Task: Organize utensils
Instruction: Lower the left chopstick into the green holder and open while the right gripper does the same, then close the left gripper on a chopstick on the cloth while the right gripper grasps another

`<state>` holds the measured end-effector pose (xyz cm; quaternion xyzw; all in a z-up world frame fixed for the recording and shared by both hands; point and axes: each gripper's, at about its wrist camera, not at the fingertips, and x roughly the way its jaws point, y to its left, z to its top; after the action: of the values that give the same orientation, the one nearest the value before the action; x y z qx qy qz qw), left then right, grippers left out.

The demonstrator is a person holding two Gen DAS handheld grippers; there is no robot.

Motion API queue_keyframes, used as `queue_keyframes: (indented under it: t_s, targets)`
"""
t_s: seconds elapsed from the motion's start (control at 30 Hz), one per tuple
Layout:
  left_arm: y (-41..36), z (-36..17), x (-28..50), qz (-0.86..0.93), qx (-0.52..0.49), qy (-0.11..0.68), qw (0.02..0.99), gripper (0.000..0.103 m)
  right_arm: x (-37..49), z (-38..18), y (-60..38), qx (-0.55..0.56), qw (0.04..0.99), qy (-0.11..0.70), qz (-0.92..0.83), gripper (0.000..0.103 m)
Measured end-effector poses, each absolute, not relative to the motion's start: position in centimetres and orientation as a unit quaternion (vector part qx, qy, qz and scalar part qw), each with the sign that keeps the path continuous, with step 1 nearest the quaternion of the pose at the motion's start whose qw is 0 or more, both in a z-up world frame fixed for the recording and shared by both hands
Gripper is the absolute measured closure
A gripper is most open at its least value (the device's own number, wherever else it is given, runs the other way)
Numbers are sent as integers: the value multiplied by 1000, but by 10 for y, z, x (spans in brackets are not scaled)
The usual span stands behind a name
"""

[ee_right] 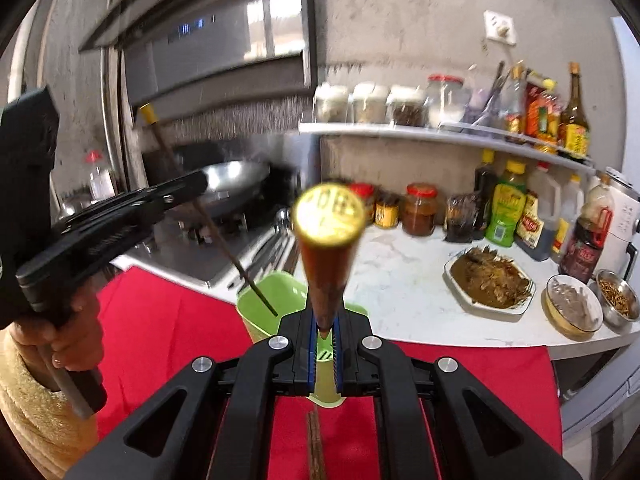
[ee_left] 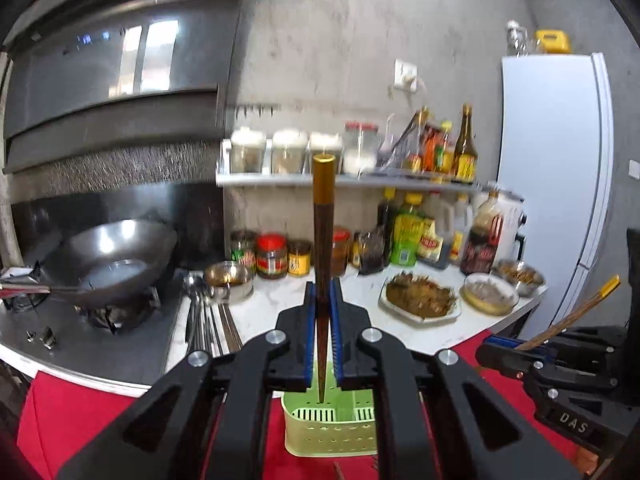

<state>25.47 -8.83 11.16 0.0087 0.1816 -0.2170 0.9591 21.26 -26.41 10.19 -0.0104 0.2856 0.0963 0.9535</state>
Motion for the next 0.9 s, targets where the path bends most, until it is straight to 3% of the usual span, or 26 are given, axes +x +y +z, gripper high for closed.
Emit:
queue_keyframes:
  t_s: [0.13,0.17,0.2,0.23,0.27,0.3,0.6,0.9]
  targets:
    - [-89,84,274,-218,8,218,951,96,227,82,-257,-23,945,311,97,94]
    - [-88,79,276,-215,8,224,951,96,227,80,-258,-24,946,311,92,86]
    - [-86,76,277,-213,9,228,950,93,225,79,-260,-21,947,308,87,69]
    - [-83,76,275,-208,7,230,951,89,221,80,-263,-16,949,303,86,63]
    - [-78,79,271,-205,4,228,952,76,218,81,-265,-13,950,300,85,60]
    - [-73,83,265,-207,-1,221,953,68,210,83,-268,-11,952,294,82,60]
    - [-37,124,174,-167,0,176,970,64,119,101,-296,16,967,248,59,57]
    - [-15,62,86,-117,42,233,964,64,40,61,-303,8,963,265,45,54]
